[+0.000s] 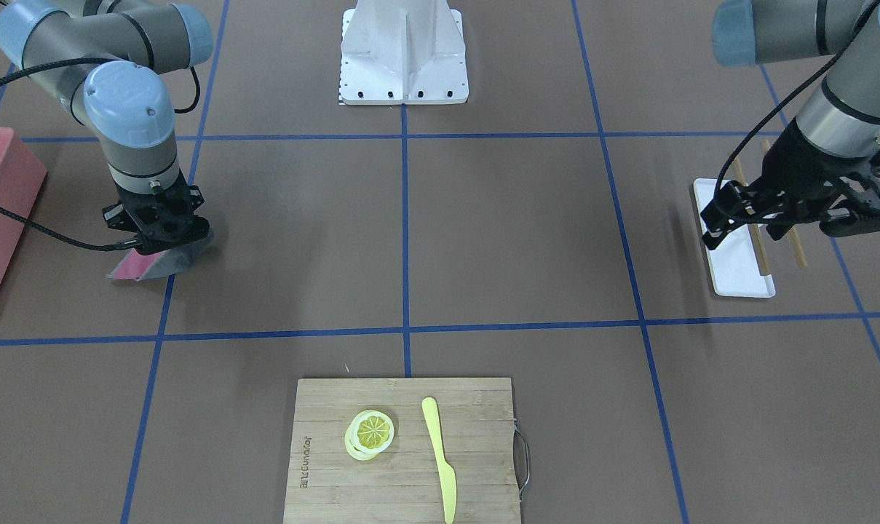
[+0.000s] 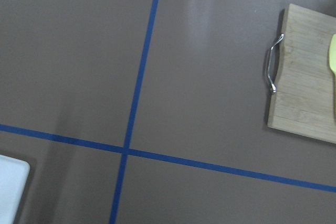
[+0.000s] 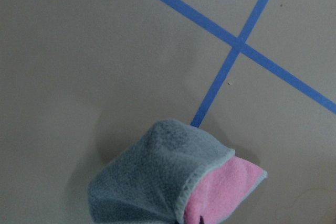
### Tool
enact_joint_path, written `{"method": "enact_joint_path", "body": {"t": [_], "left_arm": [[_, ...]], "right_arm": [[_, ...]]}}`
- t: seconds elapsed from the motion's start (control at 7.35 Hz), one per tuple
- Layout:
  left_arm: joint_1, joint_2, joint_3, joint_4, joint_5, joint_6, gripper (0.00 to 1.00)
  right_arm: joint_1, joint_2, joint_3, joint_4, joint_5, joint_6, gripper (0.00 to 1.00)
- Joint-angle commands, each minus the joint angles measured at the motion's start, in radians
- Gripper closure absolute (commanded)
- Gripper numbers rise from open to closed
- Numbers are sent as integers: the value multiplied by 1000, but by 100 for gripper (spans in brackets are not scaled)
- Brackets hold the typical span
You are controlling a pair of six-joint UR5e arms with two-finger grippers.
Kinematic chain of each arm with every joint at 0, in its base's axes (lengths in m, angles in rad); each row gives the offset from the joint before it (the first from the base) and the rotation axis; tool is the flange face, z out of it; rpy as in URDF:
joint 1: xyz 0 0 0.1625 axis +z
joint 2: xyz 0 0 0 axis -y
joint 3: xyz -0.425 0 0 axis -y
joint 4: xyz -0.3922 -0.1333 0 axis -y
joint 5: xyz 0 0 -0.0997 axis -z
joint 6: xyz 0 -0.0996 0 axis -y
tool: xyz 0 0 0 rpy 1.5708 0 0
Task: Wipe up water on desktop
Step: 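Wipe the cloth across the table toward the robot with the right gripper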
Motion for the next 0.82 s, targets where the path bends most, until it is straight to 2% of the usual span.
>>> {"method": "enact_joint_path", "body": {"t": [0.0, 0.41, 0.68], "left_arm": [[-6, 32, 6, -2, 66, 16, 2], [-11, 37, 6, -22, 69, 16, 2], [-11, 37, 9, -22, 69, 16, 2]], "right_arm": [[-33, 8, -32, 9, 5, 4, 100], [-94, 9, -98, 117, 28, 22, 100], [-120, 33, -75, 148, 116, 109, 100]]}}
